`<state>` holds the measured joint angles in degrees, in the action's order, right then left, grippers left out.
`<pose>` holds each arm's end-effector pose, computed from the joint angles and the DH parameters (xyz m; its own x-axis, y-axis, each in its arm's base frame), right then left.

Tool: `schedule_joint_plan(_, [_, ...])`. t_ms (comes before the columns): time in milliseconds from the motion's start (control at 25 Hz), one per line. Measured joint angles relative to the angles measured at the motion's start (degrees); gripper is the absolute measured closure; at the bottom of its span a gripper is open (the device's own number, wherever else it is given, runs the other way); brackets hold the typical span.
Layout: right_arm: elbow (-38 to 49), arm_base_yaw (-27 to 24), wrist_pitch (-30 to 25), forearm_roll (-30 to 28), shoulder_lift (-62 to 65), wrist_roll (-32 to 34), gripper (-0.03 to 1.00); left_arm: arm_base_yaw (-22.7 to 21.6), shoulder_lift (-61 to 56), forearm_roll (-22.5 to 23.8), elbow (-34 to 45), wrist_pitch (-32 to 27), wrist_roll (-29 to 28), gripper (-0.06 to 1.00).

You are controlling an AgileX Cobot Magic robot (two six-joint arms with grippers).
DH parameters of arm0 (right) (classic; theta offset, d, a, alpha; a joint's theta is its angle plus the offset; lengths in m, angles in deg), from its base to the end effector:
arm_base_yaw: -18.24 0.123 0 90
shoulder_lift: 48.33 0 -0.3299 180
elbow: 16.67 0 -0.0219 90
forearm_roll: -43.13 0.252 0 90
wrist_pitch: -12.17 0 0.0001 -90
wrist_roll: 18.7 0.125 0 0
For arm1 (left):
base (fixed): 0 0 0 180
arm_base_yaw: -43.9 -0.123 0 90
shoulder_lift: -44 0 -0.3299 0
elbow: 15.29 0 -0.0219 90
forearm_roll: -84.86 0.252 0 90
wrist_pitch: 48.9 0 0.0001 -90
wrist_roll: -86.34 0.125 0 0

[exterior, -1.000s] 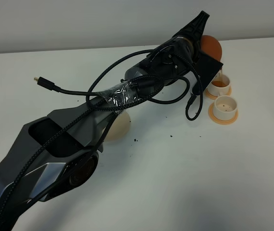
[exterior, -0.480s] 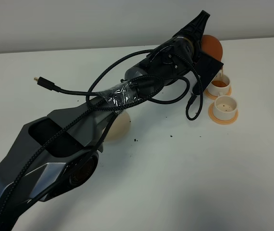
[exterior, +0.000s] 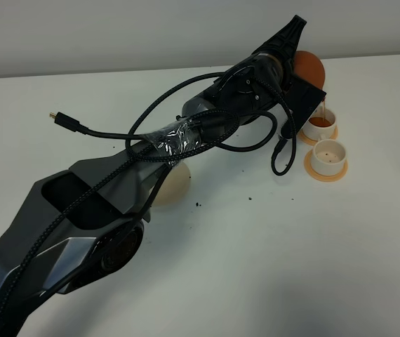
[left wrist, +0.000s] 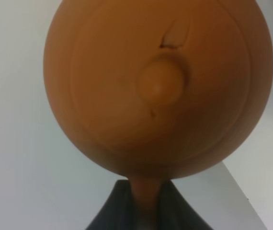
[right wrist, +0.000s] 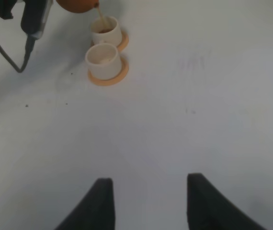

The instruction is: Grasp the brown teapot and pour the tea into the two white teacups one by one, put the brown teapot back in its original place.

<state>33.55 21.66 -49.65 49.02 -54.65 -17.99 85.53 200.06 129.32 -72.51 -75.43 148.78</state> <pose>-0.0207 0.0101 0.2575 -0.4798 0.0322 -0.8768 -0.1099 0.9893 0.0965 0.5180 -0.4080 0.1832 0.4977 0.7921 0.3534 0.2450 -0.5192 0.8188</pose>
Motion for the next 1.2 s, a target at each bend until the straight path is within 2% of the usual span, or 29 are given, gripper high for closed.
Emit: schedule_joint_plan(1200, [0.0, 0.0, 0.0, 0.0, 0.0, 0.0, 0.60, 0.0, 0.0, 0.0, 0.0, 0.0, 0.0, 0.82])
